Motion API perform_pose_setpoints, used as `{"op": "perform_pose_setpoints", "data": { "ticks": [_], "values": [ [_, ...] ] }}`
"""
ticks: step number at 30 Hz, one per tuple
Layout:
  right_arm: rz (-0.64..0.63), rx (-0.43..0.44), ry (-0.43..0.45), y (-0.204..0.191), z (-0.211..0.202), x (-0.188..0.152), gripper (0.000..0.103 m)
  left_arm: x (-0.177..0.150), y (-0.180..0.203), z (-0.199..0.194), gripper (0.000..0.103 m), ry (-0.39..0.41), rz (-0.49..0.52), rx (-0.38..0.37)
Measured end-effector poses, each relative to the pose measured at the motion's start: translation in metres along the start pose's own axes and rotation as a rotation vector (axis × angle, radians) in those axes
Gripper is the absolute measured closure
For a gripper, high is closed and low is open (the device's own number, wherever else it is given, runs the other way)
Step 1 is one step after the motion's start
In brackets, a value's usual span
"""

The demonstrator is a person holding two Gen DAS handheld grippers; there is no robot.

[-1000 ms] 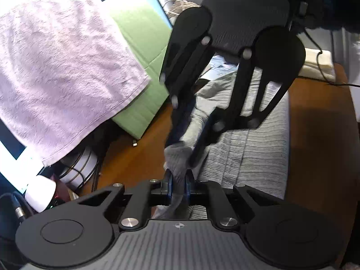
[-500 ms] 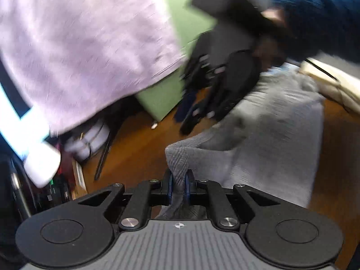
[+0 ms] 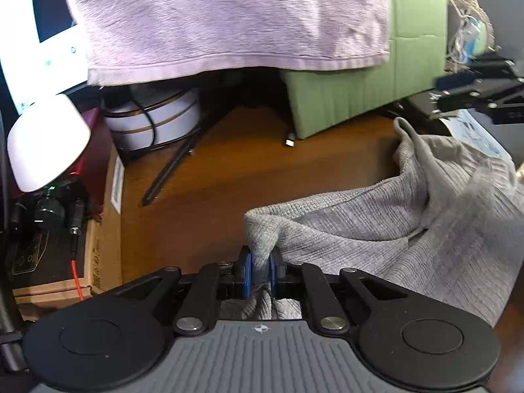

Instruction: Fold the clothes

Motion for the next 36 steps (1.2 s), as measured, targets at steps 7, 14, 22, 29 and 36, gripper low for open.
{"op": "perform_pose_setpoints", "data": {
  "ticks": [7, 14, 22, 29, 36],
  "values": [
    [0.041, -0.037, -0.044, 0.03, 0.016, -0.037, 0.065, 0.001, -0.003, -0.001, 0.092, -0.002, -0.001, 0.002],
    [0.11, 0.112, -0.05, 0.011, 0.071, -0.026, 0.068, -0.002, -0.013, -0.003, 0.092, -0.006, -0.066, -0.001],
    [0.126, -0.132, -0.061, 0.012, 0.094, -0.018, 0.084, -0.001, -0.033, -0.002, 0.083, -0.042, -0.117, 0.041],
    [0.183, -0.132, 0.012, 0.022, 0.04, -0.009, 0.07, -0.006, -0.04, -0.025, 0.067, -0.009, -0.144, 0.055],
    [0.345, -0.126, 0.06, 0.051, -0.079, -0.044, 0.029, -0.024, -0.029, -0.073, 0.058, 0.08, -0.123, 0.025]
  ]
}}
Point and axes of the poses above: each gripper's, at about its wrist camera, not at the fingertips, and z roughly the way its jaws point, y to its right, x to its top, the point moved 8 cm from there along z, roughly the way its jaws point, and after that the axes turned 4 degrees about -y, right-handed, at the moved point
